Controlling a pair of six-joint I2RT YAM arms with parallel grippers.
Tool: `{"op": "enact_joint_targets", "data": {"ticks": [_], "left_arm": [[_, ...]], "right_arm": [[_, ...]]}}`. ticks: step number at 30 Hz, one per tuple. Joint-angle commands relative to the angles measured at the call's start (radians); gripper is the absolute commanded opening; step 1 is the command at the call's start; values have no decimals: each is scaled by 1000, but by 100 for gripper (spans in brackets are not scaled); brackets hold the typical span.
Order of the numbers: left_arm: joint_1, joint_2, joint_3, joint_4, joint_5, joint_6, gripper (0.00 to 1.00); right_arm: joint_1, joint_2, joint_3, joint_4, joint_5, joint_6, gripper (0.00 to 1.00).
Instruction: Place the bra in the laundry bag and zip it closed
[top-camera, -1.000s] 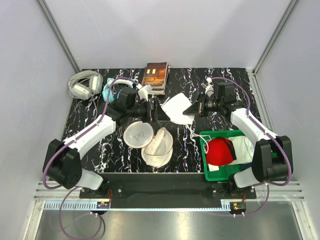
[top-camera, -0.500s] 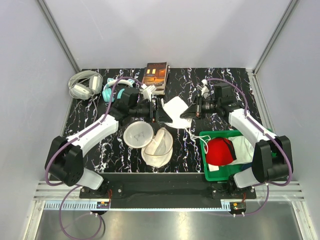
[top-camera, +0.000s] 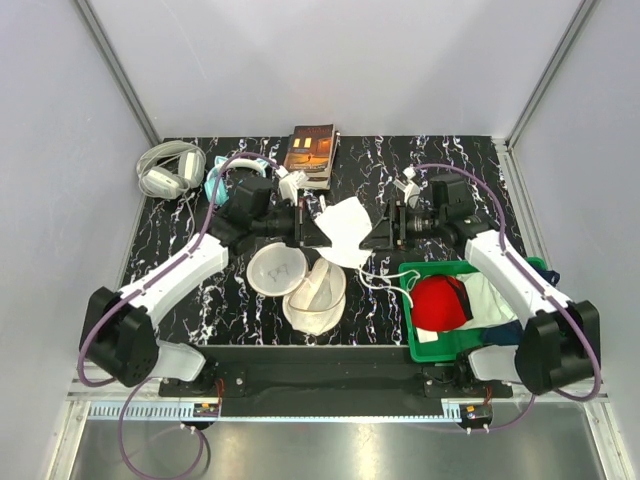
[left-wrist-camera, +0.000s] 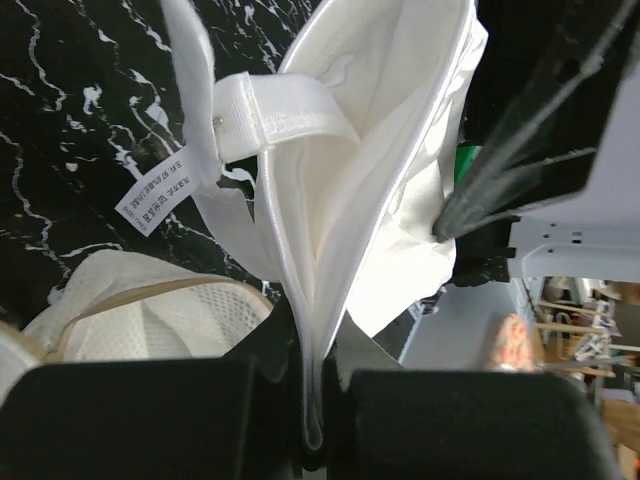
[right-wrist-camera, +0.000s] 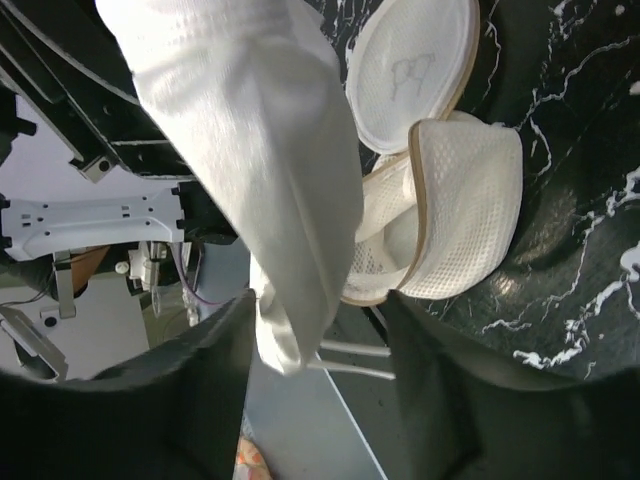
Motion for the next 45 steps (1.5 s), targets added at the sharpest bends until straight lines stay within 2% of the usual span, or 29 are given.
{"op": "enact_joint_targets", "data": {"ticks": [1, 2, 5, 6, 9, 12, 16, 21, 27, 31, 38, 41, 42, 45], "left_arm": [[3, -97, 39, -103, -96, 119, 0], [7, -117, 41, -132, -102, 131, 0], [15, -147, 73, -197, -116, 144, 0], [17, -153, 81, -209, -117, 147, 0], [18, -181, 111, -232, -105, 147, 0], [18, -203, 136, -240, -88, 128, 0], [18, -212, 154, -240, -61, 108, 0], [20, -242, 159, -241, -44, 95, 0], [38, -261, 180, -240, -22, 69, 0], [75, -256, 223, -237, -12, 58, 0], [118, -210, 335, -255, 30, 59, 0], [135, -197, 368, -268, 42, 62, 0], [139, -197, 375, -268, 45, 61, 0], [150, -197, 381, -278, 44, 68, 0]], "right_arm": [[22, -110, -14, -149, 94, -98, 70], [27, -150, -14, -166, 109, -138, 77], [50, -230, -39, -177, 125, -204, 87], [73, -244, -50, -176, 131, -221, 92], [185, -258, -50, -170, 210, -291, 100], [240, -242, -69, -101, 243, -334, 100], [248, -265, -143, 112, 272, -328, 100], [254, -291, -208, 241, 337, -350, 100], [257, -255, -249, 326, 179, -339, 100], [263, -265, -307, 398, 136, -256, 98], [265, -314, -361, 438, 120, -184, 89], [265, -331, -369, 452, 96, -154, 81], [266, -334, -372, 459, 93, -132, 63], [266, -342, -373, 475, 73, -85, 28]]}}
